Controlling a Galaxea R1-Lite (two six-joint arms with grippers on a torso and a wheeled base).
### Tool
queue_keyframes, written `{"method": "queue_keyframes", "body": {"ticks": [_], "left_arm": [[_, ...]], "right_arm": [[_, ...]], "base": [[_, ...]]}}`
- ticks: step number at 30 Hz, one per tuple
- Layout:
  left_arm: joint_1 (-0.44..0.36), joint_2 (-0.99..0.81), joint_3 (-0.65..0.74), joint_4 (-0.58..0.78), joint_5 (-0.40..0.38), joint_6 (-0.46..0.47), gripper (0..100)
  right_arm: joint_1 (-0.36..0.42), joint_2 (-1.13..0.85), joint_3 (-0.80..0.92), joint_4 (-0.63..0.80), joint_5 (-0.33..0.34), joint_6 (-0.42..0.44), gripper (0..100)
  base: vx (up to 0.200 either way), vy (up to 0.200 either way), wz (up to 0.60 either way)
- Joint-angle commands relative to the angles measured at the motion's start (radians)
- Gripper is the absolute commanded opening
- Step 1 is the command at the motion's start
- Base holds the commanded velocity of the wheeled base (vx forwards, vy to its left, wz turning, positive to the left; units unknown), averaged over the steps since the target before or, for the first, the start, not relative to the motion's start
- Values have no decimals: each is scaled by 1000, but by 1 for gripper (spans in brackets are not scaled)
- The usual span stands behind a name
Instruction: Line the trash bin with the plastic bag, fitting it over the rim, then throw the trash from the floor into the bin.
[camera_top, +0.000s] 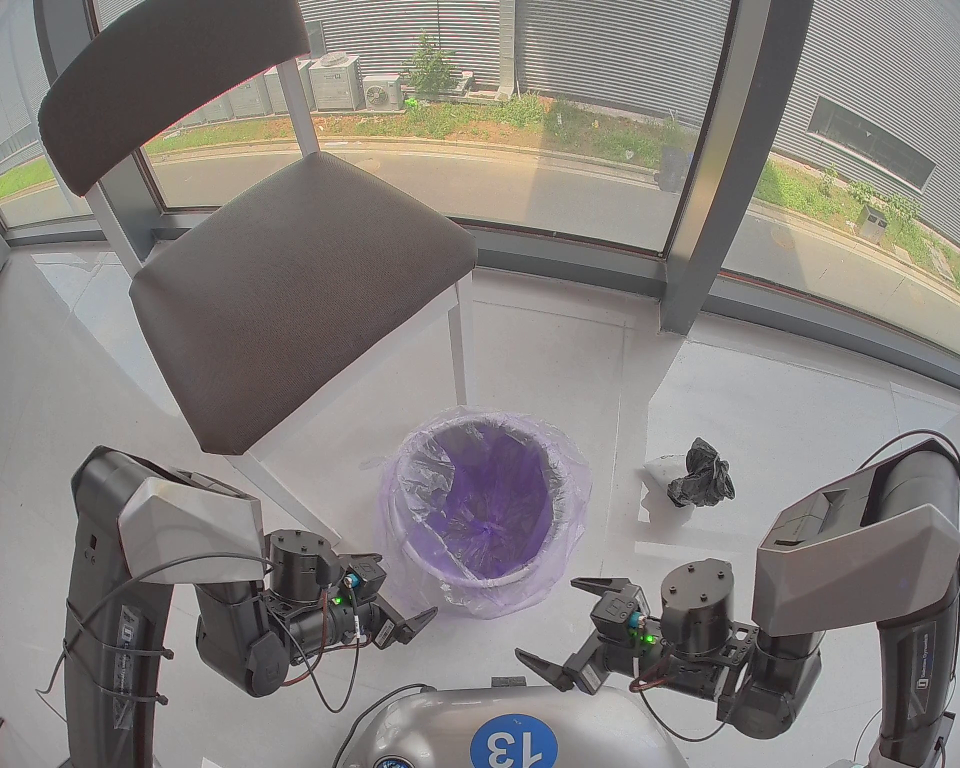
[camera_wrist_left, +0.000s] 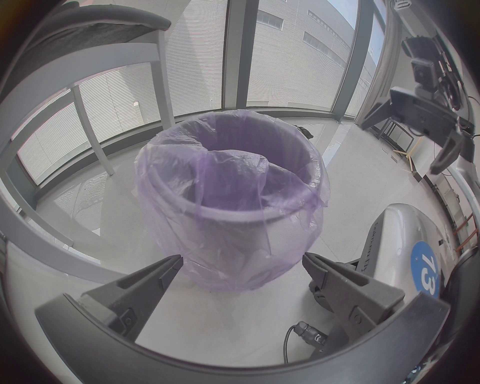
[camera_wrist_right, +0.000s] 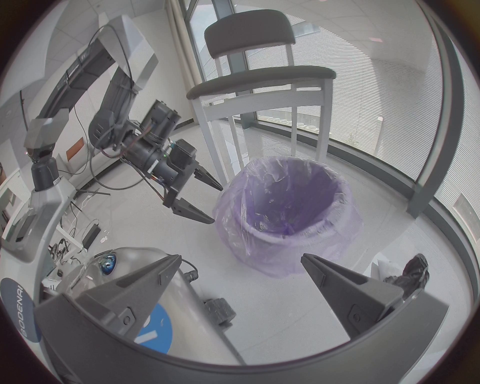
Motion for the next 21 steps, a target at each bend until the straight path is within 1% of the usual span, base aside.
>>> {"method": "queue_keyframes", "body": {"ticks": [1,7,8,17,19,21], "left_arm": [[-39,75,-95,15,39,-9,100],[-35,90,-119,9,44,-21,100],[-34,88,-118,6,44,-21,0],[-26,95,-62,-23,32,-58,0],[-17,119,-72,-32,29,-62,0],[-5,124,-95,-23,12,-90,0]], "right_arm": [[-42,-79,107,-22,-6,35,100],[-53,-109,135,-22,-2,41,100],[-53,-109,135,-22,-2,41,100],[-53,-108,126,-22,1,44,100],[-56,-108,121,-22,3,44,100],[-68,-108,116,-22,6,44,100]], "base": [[0,0,0],[0,0,0],[0,0,0],[0,0,0],[0,0,0],[0,0,0]]}}
